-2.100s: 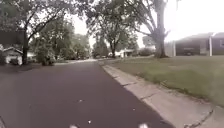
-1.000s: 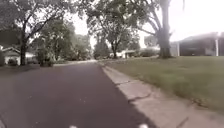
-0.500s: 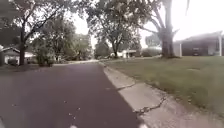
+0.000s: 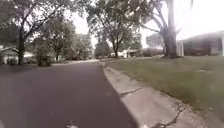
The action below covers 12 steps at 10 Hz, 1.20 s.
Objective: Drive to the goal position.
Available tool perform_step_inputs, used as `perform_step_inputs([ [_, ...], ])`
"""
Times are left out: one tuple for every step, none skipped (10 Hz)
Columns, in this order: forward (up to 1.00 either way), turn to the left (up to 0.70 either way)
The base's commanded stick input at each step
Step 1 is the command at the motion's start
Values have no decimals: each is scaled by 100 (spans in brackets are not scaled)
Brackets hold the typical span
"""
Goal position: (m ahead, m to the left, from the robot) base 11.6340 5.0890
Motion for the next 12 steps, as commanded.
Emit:
perform_step_inputs([
  [70, 17],
  [70, 27],
  [70, 35],
  [70, 35],
  [70, 35],
  [70, 35],
  [70, 35],
  [70, 28],
  [70, 0],
  [70, 0],
  [70, 0],
  [70, 0],
])
